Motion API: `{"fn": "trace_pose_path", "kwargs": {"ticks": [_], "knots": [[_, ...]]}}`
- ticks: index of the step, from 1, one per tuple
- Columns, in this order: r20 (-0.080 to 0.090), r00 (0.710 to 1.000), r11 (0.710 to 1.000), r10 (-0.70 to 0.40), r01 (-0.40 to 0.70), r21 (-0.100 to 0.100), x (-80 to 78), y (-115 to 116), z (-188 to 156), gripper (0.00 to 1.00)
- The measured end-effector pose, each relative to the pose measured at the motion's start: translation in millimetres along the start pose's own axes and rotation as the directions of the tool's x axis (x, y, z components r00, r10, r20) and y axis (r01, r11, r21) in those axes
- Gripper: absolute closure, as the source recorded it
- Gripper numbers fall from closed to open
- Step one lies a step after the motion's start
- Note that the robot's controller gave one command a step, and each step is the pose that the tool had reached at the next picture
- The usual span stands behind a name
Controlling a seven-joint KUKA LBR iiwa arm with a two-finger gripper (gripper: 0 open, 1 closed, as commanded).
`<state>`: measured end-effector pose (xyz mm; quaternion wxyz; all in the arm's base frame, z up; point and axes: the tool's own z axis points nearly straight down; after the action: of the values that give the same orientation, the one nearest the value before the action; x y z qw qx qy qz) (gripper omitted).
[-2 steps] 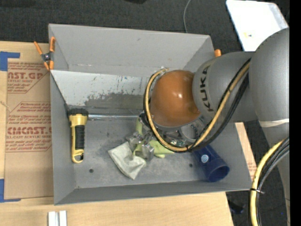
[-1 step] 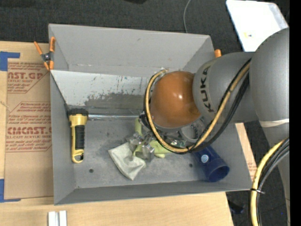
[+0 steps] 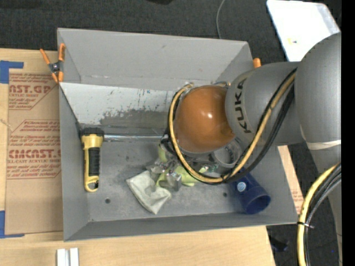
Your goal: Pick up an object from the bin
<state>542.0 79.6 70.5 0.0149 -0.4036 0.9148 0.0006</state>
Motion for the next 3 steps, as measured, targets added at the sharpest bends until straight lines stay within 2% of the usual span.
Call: {"fn": "trace_pose_path", "kwargs": {"ticks": [2, 3], "knots": [[0.005, 1.0, 1.0, 0.015, -0.015, 0.0, 6.7, 9.9, -0.2, 1.0], [0.005, 0.998, 0.998, -0.063, 0.063, -0.002, 18.7, 31.8, 0.1, 0.0]]}}
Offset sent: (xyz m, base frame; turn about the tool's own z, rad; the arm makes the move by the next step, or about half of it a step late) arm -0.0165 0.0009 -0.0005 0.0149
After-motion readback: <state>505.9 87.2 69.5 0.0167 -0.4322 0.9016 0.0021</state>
